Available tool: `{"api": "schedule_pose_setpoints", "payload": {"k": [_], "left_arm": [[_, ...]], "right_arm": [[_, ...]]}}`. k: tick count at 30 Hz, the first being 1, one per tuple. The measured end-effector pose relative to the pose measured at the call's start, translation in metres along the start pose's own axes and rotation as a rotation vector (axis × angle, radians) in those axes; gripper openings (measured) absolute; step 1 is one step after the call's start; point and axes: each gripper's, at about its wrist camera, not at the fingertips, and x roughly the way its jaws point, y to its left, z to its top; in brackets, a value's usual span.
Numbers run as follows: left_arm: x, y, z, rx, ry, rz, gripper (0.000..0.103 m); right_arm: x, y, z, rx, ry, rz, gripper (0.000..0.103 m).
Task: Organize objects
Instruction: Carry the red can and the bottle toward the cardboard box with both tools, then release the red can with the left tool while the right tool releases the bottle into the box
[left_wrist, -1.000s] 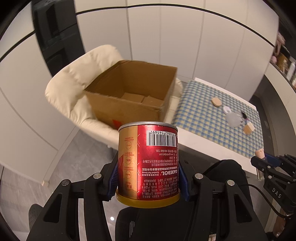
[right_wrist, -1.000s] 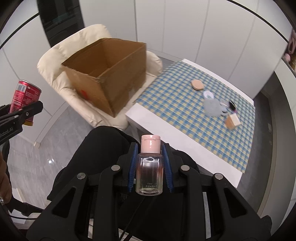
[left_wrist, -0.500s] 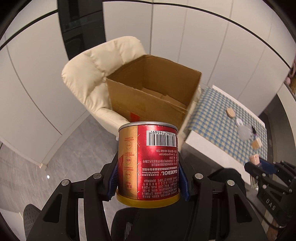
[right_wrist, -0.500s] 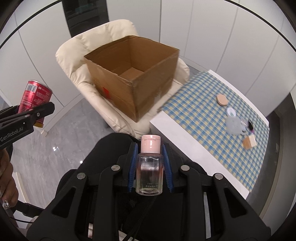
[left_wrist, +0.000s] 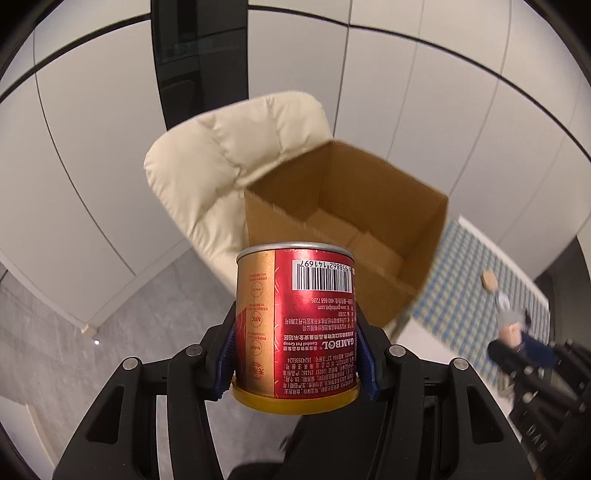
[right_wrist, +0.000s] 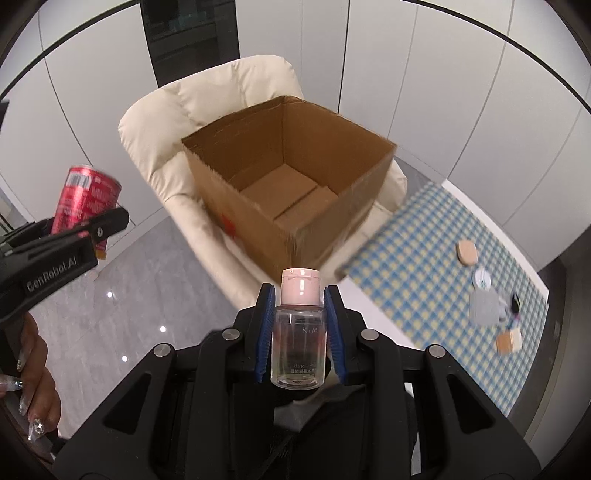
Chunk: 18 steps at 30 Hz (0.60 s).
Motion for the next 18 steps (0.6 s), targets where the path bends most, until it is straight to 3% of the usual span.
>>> {"api": "schedule_pose_setpoints", "payload": {"k": [9,18], "left_arm": [[0.045,-0.023,0.057,-0.006,-0.01,0.005,0.054],[0.099,-0.033,0.101,-0.001,-0.007,0.021,0.054]], "right_arm": [[0.062,0.007,0.072,-0.005,-0.012,-0.025,0.028],[0.119,-0.009,0.122,0.014,-0.005,-0.037,0.028]]}}
